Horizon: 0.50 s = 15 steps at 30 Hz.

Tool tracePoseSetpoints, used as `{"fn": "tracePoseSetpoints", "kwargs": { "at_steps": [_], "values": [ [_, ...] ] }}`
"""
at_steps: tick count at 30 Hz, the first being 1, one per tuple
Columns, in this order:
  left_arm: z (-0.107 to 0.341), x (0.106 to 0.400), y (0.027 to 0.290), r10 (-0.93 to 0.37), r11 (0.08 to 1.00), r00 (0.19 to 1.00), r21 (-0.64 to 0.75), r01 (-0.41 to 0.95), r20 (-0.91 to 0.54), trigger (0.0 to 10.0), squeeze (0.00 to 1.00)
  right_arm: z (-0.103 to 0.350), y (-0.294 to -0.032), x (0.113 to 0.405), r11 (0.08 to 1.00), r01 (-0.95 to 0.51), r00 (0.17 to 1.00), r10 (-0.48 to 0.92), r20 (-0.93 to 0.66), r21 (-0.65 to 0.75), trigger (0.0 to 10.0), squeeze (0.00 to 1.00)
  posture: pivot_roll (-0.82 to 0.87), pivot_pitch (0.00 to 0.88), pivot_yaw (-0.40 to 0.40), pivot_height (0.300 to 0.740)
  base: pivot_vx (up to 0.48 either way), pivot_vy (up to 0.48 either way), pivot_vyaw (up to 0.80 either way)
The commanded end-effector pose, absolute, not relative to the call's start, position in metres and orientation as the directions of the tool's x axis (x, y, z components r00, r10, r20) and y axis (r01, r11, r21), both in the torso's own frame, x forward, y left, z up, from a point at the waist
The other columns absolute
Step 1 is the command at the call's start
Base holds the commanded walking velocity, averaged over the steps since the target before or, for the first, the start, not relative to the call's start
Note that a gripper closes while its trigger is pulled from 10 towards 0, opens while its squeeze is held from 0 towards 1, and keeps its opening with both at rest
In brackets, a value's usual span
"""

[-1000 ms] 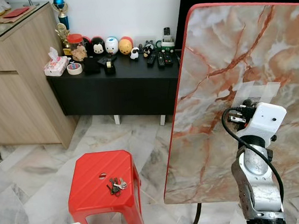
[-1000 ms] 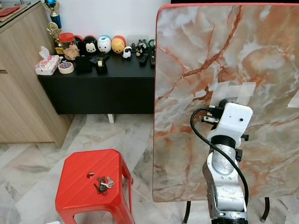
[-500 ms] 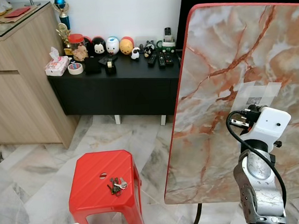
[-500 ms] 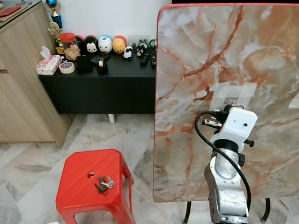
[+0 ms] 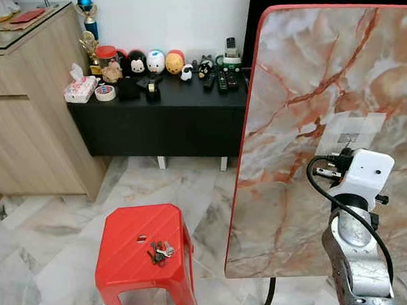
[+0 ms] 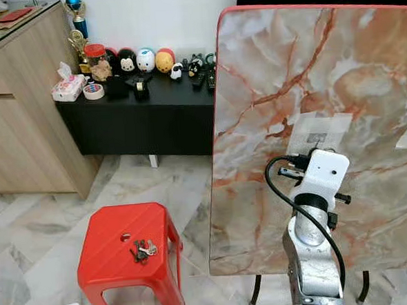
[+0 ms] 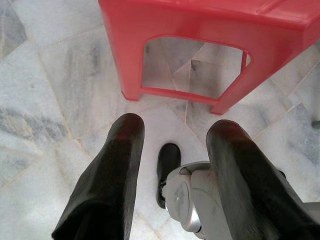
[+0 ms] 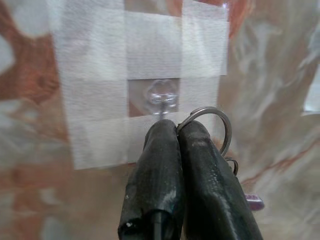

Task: Hang keys on a hook

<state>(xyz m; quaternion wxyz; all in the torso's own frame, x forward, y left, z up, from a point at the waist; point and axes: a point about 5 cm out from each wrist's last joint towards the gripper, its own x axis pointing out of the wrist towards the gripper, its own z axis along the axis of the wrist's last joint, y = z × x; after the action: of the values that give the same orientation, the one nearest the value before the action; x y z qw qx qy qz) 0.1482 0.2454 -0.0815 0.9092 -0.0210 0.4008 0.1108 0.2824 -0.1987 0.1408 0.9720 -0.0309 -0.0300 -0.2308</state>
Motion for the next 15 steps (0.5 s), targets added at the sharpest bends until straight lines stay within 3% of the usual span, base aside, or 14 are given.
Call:
{"fn": "tracePoseSetpoints", "kwargs": {
  "at_steps": [1, 8, 9, 10, 15],
  "values": [
    [-0.0848, 0.1407, 0.2464, 0.186, 0.973, 0.627, 0.055, -0.222, -0.757, 10.0, 0.00, 0.1478, -0.2013, 0.2806, 0.883, 0.464, 0.884, -0.455, 0.103, -0.078, 0.0, 0.00, 0.05, 0.000, -0.073, 0.740, 0.000, 0.000, 0.00],
    [-0.0849, 0.1405, 0.2465, 0.186, 0.973, 0.625, 0.055, -0.223, -0.758, 10.0, 0.00, 0.1471, -0.2003, 0.2822, 0.894, 0.431, 0.902, -0.421, 0.100, -0.123, 0.2, 0.00, 0.05, 0.000, -0.074, 0.740, 0.000, 0.000, 0.00],
    [-0.0850, 0.1404, 0.2465, 0.186, 0.973, 0.624, 0.056, -0.223, -0.759, 10.0, 0.00, 0.1476, -0.1997, 0.2823, 0.895, 0.422, 0.906, -0.411, 0.105, -0.142, 7.6, 0.00, 0.05, 0.000, -0.074, 0.740, 0.000, 0.000, 0.00],
    [-0.0850, 0.1403, 0.2466, 0.186, 0.973, 0.624, 0.056, -0.223, -0.759, 10.0, 0.00, 0.1480, -0.1994, 0.2821, 0.895, 0.417, 0.908, -0.404, 0.111, -0.158, 10.0, 0.00, 0.05, 0.000, -0.074, 0.740, 0.000, 0.000, 0.00],
    [-0.0850, 0.1401, 0.2466, 0.186, 0.973, 0.624, 0.056, -0.223, -0.759, 10.0, 0.00, 0.1483, -0.2003, 0.2749, 0.891, 0.383, 0.923, -0.362, 0.131, -0.242, 10.0, 0.00, 0.05, 0.000, -0.075, 0.740, 0.000, 0.000, 0.00]
  ]
}}
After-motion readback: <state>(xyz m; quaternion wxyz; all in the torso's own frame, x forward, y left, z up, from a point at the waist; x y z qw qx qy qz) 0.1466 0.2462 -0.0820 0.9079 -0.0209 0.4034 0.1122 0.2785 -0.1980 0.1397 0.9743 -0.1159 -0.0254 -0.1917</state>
